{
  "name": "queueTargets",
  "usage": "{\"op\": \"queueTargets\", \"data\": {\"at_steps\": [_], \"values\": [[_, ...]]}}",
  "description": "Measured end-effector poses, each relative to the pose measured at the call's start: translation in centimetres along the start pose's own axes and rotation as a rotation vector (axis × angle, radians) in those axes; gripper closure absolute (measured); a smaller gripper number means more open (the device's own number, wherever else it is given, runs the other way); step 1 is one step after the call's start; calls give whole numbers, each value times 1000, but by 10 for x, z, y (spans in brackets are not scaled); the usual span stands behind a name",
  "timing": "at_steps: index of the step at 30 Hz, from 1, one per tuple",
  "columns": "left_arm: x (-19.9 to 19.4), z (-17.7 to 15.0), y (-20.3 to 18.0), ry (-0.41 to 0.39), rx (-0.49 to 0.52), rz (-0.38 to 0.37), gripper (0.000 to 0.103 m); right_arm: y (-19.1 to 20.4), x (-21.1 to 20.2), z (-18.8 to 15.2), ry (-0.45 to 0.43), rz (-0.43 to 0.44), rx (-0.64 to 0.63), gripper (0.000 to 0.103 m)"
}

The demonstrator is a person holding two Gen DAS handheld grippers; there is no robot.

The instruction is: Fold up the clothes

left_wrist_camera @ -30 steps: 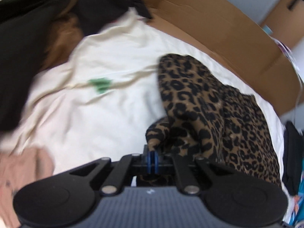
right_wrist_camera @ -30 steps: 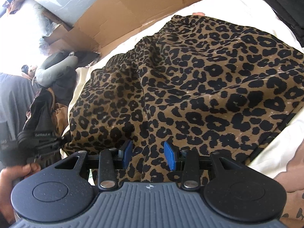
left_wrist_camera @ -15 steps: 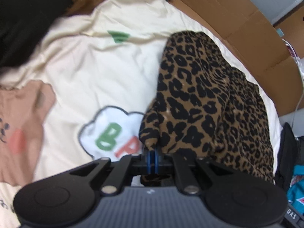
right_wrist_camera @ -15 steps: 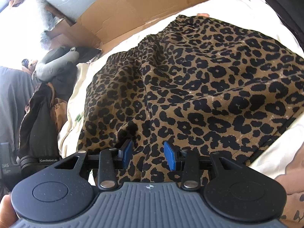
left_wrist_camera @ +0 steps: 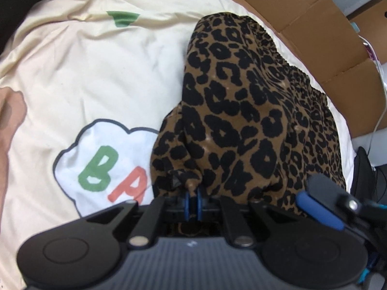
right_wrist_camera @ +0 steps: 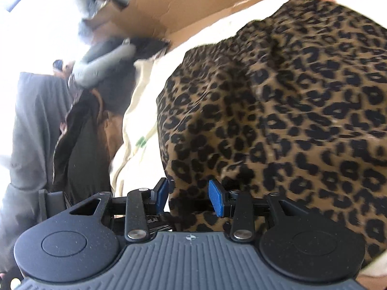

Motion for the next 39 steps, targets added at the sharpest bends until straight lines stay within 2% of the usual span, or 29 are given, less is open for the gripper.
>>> {"op": "queueTargets", "data": {"at_steps": [5, 8, 10, 11, 13, 16, 20, 25, 31, 35, 39], "values": [[3, -4, 3, -3, -8, -13, 97, 8, 12, -1, 38, 27, -6, 59], [3, -5, 5, -4, -11, -22, 97, 7, 21, -3, 52, 22, -17, 51], [1, -6, 7, -4, -10, -27, 97, -4, 30, -5, 55, 11, 14, 53], [0, -6, 8, -3, -11, -29, 97, -11, 34, -7, 65, 2, 43, 59], [-2, -7, 10, 1, -11, -32, 97, -20, 38, -10, 72, -10, 62, 102], [-8, -5, 16, 13, -8, -35, 94, -25, 31, -6, 36, -45, 29, 101], [-23, 1, 22, -2, 4, -44, 73, -36, 13, 11, -26, -105, 16, 102], [-38, 11, 31, -39, 24, -16, 73, -57, -1, 31, -81, -169, 47, 102], [-28, 28, 38, -65, 35, -7, 73, -75, -6, 35, -89, -214, 48, 101], [-18, 48, 24, -95, 63, -8, 73, -81, -12, 40, -103, -231, 47, 101], [-23, 62, 10, -155, 101, -18, 73, -83, -12, 42, -107, -226, 56, 101]]}}
Point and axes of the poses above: each gripper's, at about its wrist camera, not at the fingertips, and x roughly the way its jaws point, y to its left, z to its top, the point moved 6 cm from there along x, roughly the way its jaws point, and after that the axes turned 11 degrees about z, right-handed, at the moved point
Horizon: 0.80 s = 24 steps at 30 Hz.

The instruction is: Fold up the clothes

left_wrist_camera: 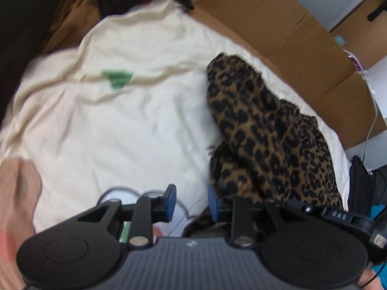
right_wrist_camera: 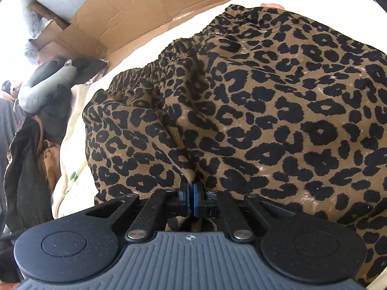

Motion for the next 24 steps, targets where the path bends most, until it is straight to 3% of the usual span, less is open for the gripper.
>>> {"op": "queueTargets", "data": {"at_steps": [4, 11, 18, 21, 23, 24], "values": [[1, 3, -23, -26, 92, -41, 73, -1, -1, -1, -3, 11, 5, 101], [14, -8, -41, -2, 200, -74, 64, -3, -4, -1, -11, 27, 16, 99], [29, -22, -47, 36, 221, -96, 63, -4, -4, -1, -8, 32, 10, 99], [31, -25, -51, 32, 224, -100, 67, -4, -4, -2, -9, 34, 9, 99], [31, -25, -52, 29, 223, -101, 82, -4, -5, -2, -11, 34, 8, 99], [30, -24, -52, 27, 222, -101, 83, -3, -6, -3, -13, 34, 9, 97]]}}
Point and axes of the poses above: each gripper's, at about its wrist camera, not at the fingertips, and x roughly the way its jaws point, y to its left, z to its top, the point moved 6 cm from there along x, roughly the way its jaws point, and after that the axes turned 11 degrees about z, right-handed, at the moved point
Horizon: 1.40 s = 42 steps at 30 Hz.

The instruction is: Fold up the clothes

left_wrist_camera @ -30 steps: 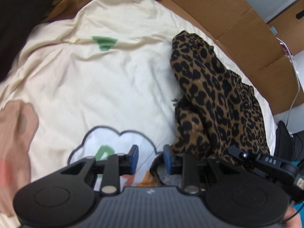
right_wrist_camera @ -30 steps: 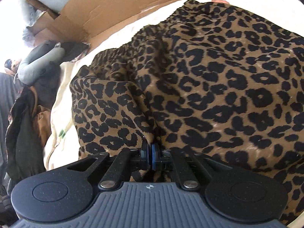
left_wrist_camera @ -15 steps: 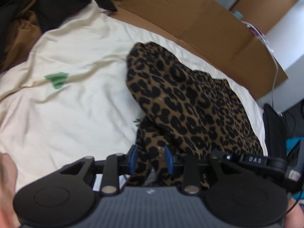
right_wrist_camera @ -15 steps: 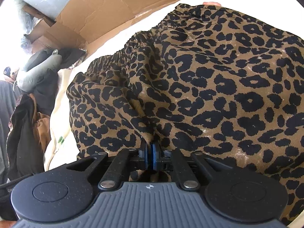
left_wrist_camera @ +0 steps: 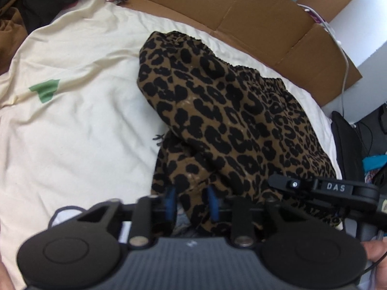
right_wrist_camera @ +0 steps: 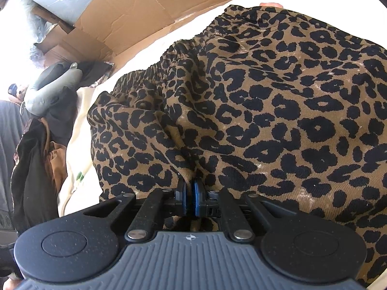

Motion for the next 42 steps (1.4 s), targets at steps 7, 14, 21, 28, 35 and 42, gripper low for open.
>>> {"op": "queueTargets", "data": {"at_steps": [7, 14, 21, 28, 35, 42], "values": [[-21, 2, 1, -24, -40, -8, 95, 9, -25, 2, -51, 9, 22, 68], [-65, 1, 18, -74, -104, 29, 96, 21, -55, -23, -52, 73, 39, 65], [-97, 9, 54, -116, -217, 99, 97, 26, -60, -69, 62, 99, 49, 65], [-102, 14, 90, -98, -401, 121, 97, 39, -41, -104, 199, 168, 63, 65], [-105, 34, 102, -102, -473, 124, 97, 62, -28, -122, 247, 158, 6, 61], [-118, 42, 105, -103, -459, 150, 97, 87, -29, -112, 196, 96, -95, 37]]}}
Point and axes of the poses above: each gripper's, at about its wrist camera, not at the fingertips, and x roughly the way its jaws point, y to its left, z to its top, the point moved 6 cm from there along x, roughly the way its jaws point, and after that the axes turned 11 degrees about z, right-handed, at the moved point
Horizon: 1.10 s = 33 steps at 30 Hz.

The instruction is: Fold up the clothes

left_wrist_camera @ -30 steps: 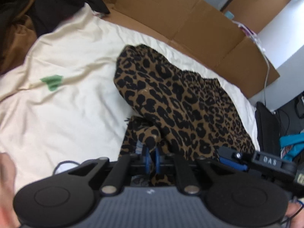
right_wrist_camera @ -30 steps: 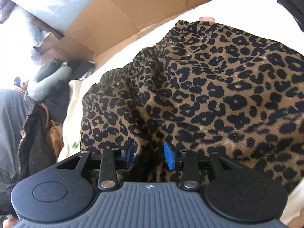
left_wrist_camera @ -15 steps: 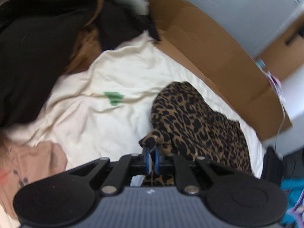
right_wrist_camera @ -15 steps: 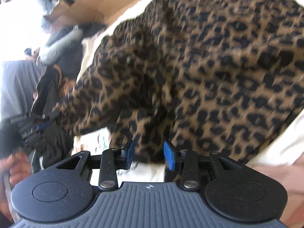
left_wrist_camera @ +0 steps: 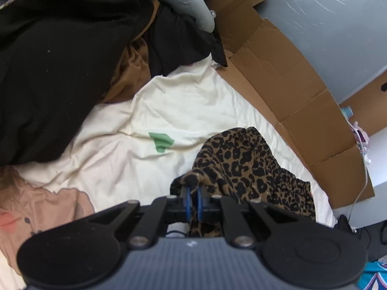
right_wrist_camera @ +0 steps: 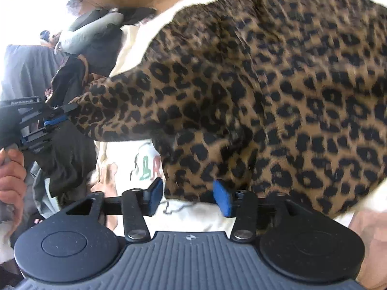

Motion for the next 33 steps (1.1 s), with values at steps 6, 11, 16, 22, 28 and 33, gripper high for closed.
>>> {"op": "queueTargets", "data": {"at_steps": [6, 11, 16, 22, 28, 33], "values": [[-5, 4, 8, 22, -35, 27, 97, -4, 23, 17, 44, -80, -48, 29], [-8, 3, 10, 48, -77, 28, 97, -7, 50, 19, 100, -142, -106, 32], [-10, 3, 13, 58, -98, 56, 97, -20, 50, 8, 193, -98, 46, 97], [-25, 12, 19, 36, -90, 97, 97, -14, 9, 12, 155, -106, -2, 100], [-37, 23, 21, 20, -66, 108, 97, -26, -24, 5, 103, -82, 46, 100], [-27, 30, 25, 25, -52, 107, 97, -29, -28, -9, 67, -13, 87, 97]]}}
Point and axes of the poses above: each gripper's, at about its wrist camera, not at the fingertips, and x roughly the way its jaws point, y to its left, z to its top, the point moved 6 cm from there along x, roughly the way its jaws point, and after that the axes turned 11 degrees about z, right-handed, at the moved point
